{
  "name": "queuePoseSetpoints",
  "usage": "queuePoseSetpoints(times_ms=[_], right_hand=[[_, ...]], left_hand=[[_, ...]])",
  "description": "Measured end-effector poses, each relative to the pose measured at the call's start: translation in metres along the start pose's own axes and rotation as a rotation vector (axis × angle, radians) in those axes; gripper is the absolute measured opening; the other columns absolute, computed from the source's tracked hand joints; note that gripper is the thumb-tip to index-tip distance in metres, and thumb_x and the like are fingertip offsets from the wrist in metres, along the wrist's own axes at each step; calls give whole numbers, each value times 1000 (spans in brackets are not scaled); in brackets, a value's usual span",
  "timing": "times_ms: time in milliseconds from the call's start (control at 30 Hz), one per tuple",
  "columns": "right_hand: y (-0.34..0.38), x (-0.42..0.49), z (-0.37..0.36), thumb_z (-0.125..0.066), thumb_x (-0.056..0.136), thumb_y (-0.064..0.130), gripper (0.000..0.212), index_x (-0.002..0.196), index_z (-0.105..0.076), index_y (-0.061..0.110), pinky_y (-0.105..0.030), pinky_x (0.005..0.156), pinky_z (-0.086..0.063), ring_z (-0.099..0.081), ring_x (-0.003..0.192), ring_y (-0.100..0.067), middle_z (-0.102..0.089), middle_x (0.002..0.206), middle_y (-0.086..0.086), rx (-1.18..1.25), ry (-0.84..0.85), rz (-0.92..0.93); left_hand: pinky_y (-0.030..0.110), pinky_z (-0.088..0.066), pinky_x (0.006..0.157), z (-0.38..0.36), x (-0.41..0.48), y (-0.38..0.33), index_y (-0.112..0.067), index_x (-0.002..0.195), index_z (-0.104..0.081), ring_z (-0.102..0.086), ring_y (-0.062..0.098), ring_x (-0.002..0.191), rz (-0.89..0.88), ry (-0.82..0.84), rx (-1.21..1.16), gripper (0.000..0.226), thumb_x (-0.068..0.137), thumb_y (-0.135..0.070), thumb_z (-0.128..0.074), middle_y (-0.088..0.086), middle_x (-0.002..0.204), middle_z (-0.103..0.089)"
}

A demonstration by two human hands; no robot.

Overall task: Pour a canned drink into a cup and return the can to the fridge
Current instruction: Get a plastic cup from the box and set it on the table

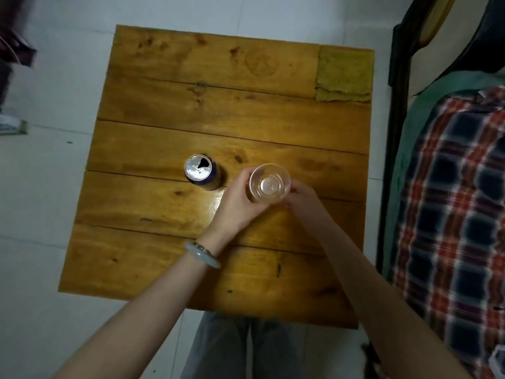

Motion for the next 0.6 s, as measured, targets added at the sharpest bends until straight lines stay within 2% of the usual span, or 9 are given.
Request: queuePoseSetpoints(times_ms=[100, 167, 267, 367, 467, 600], right_hand=[[-21, 19, -4, -54, 80, -11, 24, 95, -68, 1, -10, 71, -46, -58, 75, 1, -67, 88, -6, 8, -35, 33], [-34, 29, -6, -56, 79, -3, 19, 93, -69, 0, -11, 71, -46, -58, 77, 0, -68, 88, -7, -21, -45, 61], [-45, 36, -9, -52, 74, 8, 24, 87, -71, 6, -10, 68, -45, -58, 72, 6, -69, 80, 2, -66, -46, 101], [-52, 40, -8, -53, 76, 2, 26, 81, -72, 20, -7, 66, -44, -58, 71, 9, -69, 73, 13, -81, -47, 89], [-53, 42, -5, -51, 77, -8, 46, 76, -68, 34, -3, 66, -42, -59, 73, 14, -69, 74, 25, -116, -60, 85], [-54, 46, -4, -49, 77, -12, 49, 81, -68, 32, -2, 67, -41, -60, 78, 13, -69, 76, 27, -111, -60, 71]], left_hand=[[16, -46, 88, -7, 9, 30, -46, 111, -48, -56, -7, 105, 22, 6, -12, 60, 59, -47, -80, -32, 109, -58], [15, -45, 87, -11, 12, 47, -50, 110, -47, -56, -7, 105, 27, 6, -2, 60, 61, -45, -81, -33, 110, -58], [9, -43, 83, -15, 16, 60, -52, 111, -47, -56, -7, 104, 20, 10, 13, 61, 63, -41, -82, -32, 112, -58], [7, -42, 81, -18, 18, 66, -52, 112, -47, -56, -7, 104, 12, 12, 19, 61, 64, -39, -82, -30, 112, -58], [7, -43, 80, -20, 21, 70, -51, 112, -47, -56, -8, 104, 9, 16, 23, 62, 65, -34, -84, -28, 112, -59], [8, -43, 81, -22, 23, 73, -37, 116, -50, -57, -6, 103, 9, 18, 23, 61, 67, -27, -84, -21, 111, -61]])
Point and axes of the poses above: each hand's wrist, its own x-axis towards the middle knuckle, its own z-axis out of the back of the hand, y = z × x, the point moved 8 cm from there along x, towards the middle knuckle
